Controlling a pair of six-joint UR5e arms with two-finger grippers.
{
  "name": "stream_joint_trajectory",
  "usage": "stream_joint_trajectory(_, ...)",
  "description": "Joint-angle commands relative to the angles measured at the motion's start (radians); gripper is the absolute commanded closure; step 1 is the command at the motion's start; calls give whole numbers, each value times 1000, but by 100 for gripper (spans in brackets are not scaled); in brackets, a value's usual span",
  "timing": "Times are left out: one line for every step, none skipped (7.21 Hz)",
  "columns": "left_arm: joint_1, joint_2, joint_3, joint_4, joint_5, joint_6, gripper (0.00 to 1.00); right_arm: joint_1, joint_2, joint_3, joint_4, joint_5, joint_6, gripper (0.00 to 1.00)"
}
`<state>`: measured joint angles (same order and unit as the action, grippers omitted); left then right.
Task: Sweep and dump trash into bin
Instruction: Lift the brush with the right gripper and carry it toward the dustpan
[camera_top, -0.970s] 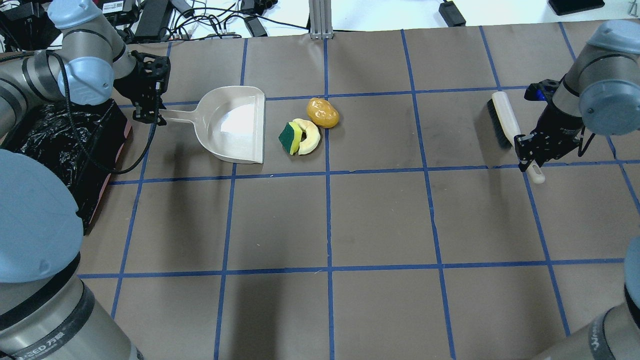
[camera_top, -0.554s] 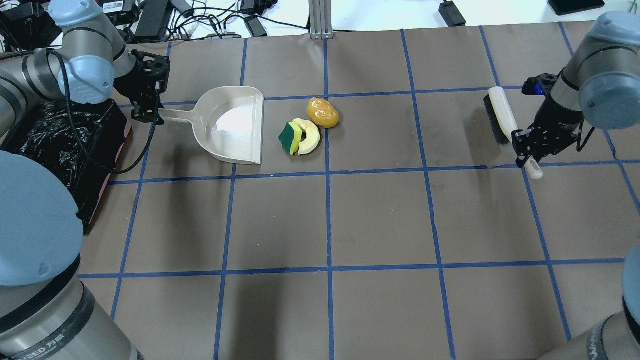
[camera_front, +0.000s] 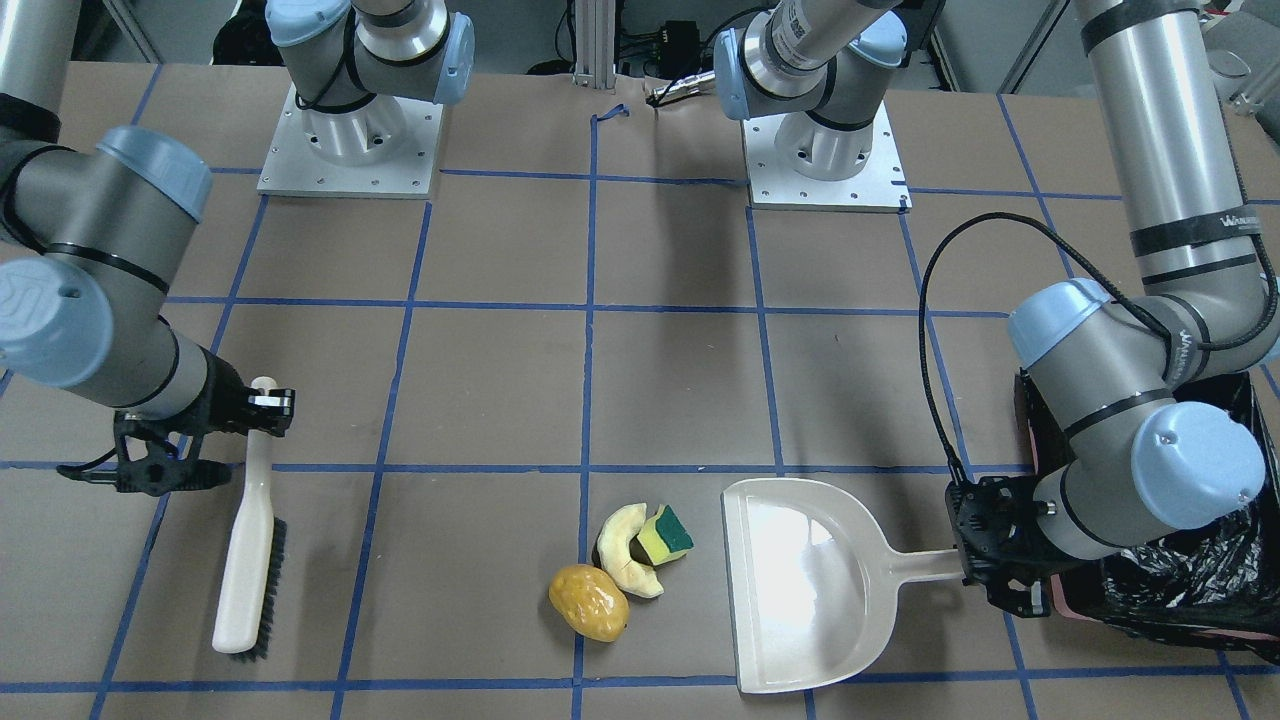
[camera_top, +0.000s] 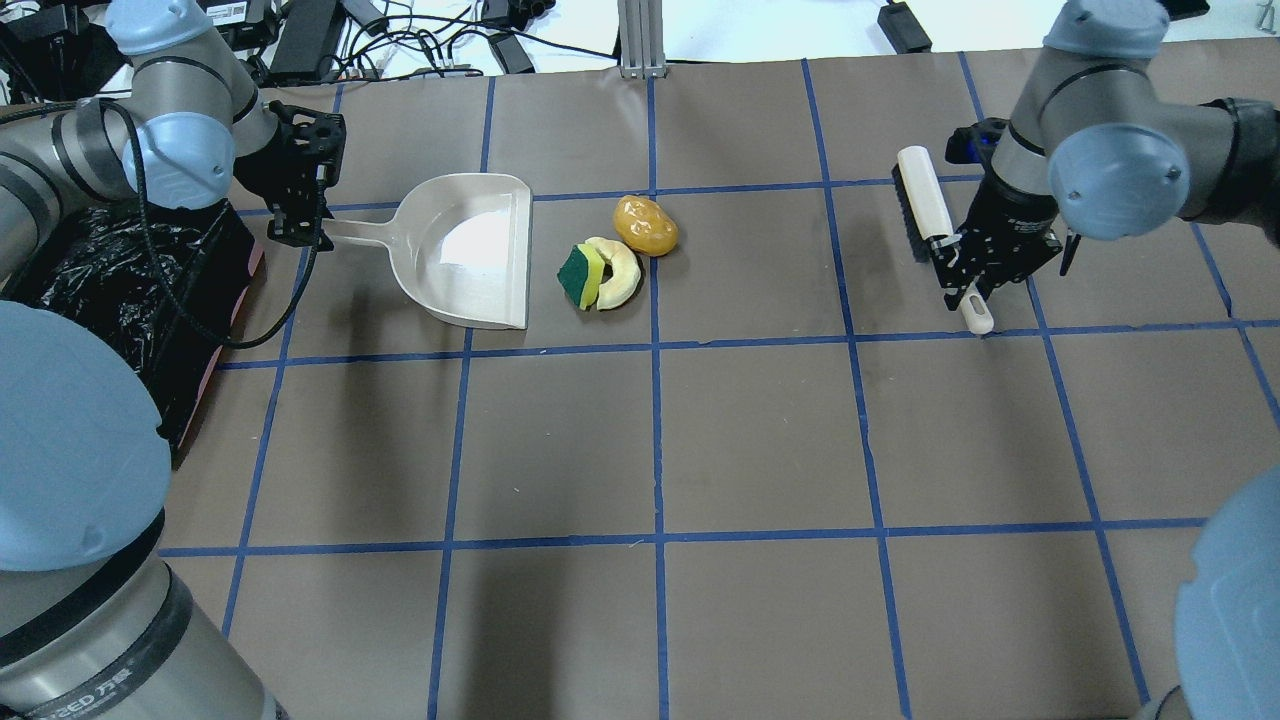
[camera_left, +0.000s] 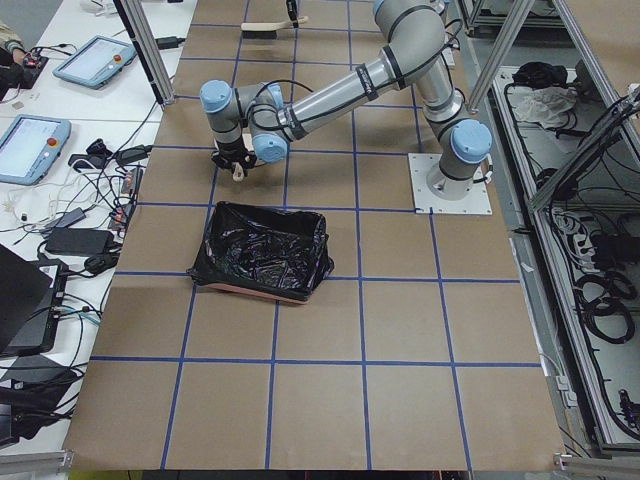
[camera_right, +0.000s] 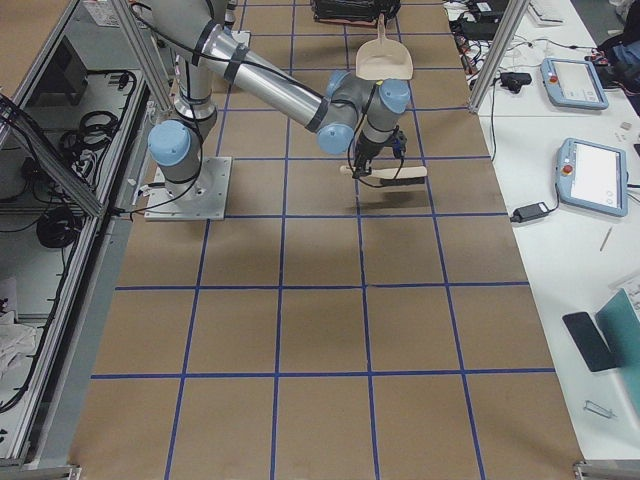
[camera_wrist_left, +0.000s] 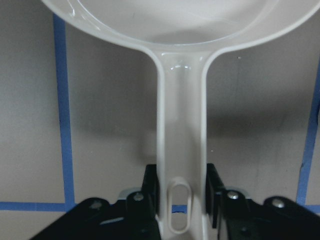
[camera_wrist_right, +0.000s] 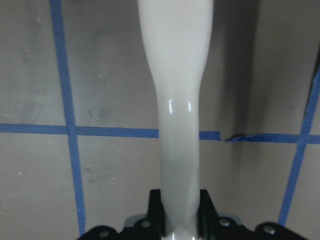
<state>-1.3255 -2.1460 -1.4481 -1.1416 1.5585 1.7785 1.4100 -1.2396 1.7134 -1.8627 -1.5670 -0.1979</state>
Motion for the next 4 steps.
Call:
stream_joint_trajectory(-14, 9, 0, -3, 0, -20, 86, 107, 5, -6, -3, 83, 139, 100)
stream_joint_trajectory(-26, 5, 0, -3, 2, -22, 86, 145, 20, -8, -4, 85, 167, 100)
stream_joint_trajectory(-32, 5, 0, -3, 2, -28, 86, 196, 28, -14, -13, 106, 266, 100)
stream_joint_trajectory(-35, 1, 0, -3, 2, -53, 86, 245, 38, -41, -15, 176, 361, 100)
